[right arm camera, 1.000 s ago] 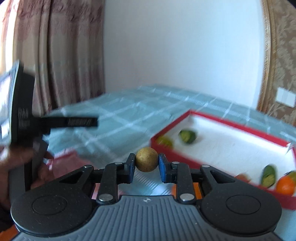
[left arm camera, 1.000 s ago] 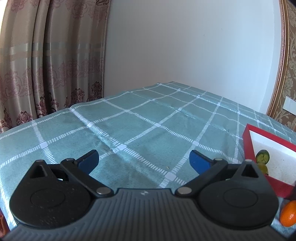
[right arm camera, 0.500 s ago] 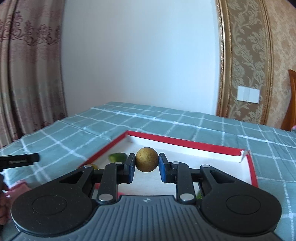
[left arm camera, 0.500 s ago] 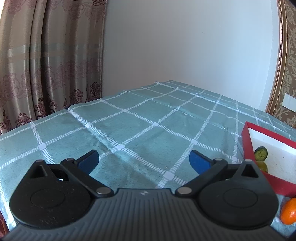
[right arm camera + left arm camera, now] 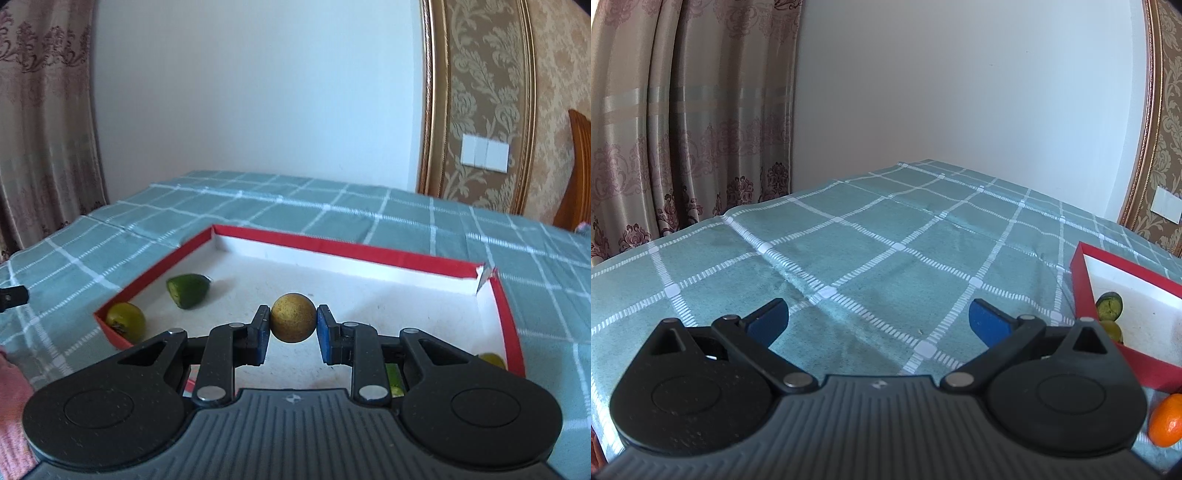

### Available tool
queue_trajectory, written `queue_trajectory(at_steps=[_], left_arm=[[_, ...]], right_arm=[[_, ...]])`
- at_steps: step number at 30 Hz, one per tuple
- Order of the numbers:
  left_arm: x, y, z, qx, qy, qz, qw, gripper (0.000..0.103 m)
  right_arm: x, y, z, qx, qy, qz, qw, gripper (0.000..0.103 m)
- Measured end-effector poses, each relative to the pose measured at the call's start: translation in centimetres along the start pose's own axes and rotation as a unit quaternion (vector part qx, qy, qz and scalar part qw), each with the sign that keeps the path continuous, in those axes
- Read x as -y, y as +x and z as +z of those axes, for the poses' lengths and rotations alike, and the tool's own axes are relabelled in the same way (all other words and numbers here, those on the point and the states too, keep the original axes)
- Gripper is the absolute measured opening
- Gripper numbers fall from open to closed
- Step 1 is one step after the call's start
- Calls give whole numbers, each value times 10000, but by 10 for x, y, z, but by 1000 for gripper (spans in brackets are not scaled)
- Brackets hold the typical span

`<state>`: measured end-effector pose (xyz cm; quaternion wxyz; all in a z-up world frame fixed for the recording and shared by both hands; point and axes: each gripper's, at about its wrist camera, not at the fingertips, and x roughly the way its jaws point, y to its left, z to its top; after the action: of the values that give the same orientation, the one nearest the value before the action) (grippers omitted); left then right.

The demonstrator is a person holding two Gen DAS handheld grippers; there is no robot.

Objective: Organize fruits
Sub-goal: 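Carry the brown fruit over the tray with the right gripper, then open the right gripper over the tray and withdraw it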

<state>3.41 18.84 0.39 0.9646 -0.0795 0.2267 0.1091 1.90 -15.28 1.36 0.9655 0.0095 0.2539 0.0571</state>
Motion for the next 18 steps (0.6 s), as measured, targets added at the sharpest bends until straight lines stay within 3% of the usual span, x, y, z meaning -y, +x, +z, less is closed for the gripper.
queue_trajectory(at_steps=[3,5,6,8,15,18], left_arm=[[0,0,0,-3,13,3,10000,103],[1,0,0,-4,11,5,10000,103],[1,0,0,-5,8,7,10000,103],[1,0,0,0,-4,5,10000,103],[0,-3,-1,43,-30,51,10000,103],[2,-4,-1,78,47,18,10000,103]], right_arm=[[2,5,-1,-155,33,18,9999,27],[2,3,-2,-184,32,-7,9998,35],[2,-1,-3,-144,37,-36,9999,43],[3,-11,-5,43,31,-143,9999,80],[22,-83,-30,912,170,-445,9947,81],[37,-103,-47,1015,398,-722,9914,81]])
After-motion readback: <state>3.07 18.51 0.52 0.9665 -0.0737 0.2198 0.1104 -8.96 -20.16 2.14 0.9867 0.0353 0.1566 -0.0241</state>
